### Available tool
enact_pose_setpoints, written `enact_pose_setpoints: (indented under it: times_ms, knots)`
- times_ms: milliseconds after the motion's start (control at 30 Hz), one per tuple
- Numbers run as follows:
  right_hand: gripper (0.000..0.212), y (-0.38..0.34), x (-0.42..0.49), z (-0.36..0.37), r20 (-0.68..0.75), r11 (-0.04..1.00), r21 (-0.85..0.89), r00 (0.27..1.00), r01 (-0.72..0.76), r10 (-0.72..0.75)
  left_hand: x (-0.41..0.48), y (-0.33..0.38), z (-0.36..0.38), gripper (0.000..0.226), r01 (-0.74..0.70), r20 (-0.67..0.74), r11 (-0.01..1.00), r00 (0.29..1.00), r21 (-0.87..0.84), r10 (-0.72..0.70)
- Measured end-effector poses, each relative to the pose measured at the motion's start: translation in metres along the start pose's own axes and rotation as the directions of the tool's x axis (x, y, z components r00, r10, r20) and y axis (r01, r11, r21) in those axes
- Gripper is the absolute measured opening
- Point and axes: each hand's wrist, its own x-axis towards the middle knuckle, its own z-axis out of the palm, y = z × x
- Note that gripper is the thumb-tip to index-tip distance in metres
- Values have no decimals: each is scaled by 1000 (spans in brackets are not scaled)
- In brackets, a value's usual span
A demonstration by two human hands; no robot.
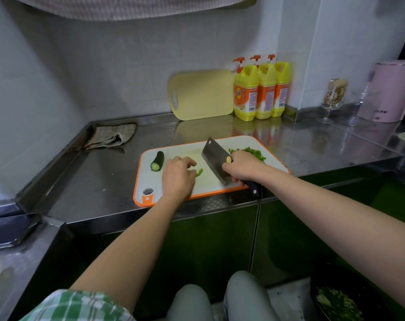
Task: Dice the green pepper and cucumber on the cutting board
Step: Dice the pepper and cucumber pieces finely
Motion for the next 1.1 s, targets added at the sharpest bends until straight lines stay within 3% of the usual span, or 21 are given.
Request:
enact_pose_setpoints:
  times_ms: [233,400,733,867,1100]
  knots:
    - [17,0,3,-2,26,983,-183,1000,-6,11,-1,-11,-4,18,-6,98,1000,995,-8,7]
    - [4,-5,-1,-7,-58,983,-148,991,108,-117,2,2,-3,15,-65,132,997,989,-35,69]
    - [15,-18,-2,-7,17,935,-325,990,139,-141,-3,3,-1,13,-104,122,990,986,-95,116]
    - [2,-24,6,0,65,929,-351,993,119,-103,-3,2,0,13,-121,128,988,983,-99,133]
    - [12,-20,14,16,-102,948,-301,985,105,-141,-3,-1,0,12,-118,138,987,982,-109,132]
